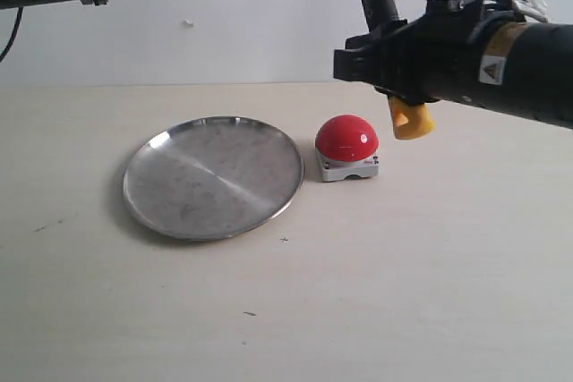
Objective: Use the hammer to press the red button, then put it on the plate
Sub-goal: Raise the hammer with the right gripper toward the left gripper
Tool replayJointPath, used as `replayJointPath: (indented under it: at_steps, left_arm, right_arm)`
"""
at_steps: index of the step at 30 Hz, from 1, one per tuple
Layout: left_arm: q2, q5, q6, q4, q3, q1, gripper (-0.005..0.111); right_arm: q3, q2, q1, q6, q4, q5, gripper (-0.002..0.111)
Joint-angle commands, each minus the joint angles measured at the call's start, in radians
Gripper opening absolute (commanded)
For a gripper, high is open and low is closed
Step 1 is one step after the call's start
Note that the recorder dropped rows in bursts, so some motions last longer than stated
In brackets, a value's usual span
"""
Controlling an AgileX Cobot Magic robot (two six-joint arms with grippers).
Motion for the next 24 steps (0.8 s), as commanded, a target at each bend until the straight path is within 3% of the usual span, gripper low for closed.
replayJointPath:
  at_steps: [1,9,12,16,19,24]
  left_arm:
    - [0.028,0.005,0.046,-0.012,-0.006,-0.06,0.051]
    - [0.051,0.005,0.129,-0.012,0.011,-0.145,0.051]
    - [0.051,0.005,0.133,-0.012,0.021,-0.146,0.051]
    - [0.051,0.005,0.133,-0.012,0.024,-0.146,0.051]
    - [0.051,0.005,0.133,-0.012,0.024,-0.152,0.051]
    - [0.051,0.005,0.182,-0.012,0.024,-0.191,0.051]
  right_arm:
    - [0.083,-0.109,-0.001,0.074,-0.175,-0.23,0.0]
    - [0.102,-0.109,-0.036,0.322,-0.471,-0.442,0.0]
    - [0.102,-0.089,-0.113,0.393,-0.529,-0.52,0.0]
    - [0.102,-0.003,-0.27,0.533,-0.718,-0.825,0.0]
    - [0.102,0.092,-0.37,0.571,-0.747,-0.993,0.0]
    - [0.082,0.251,-0.42,0.563,-0.768,-1.013,0.0]
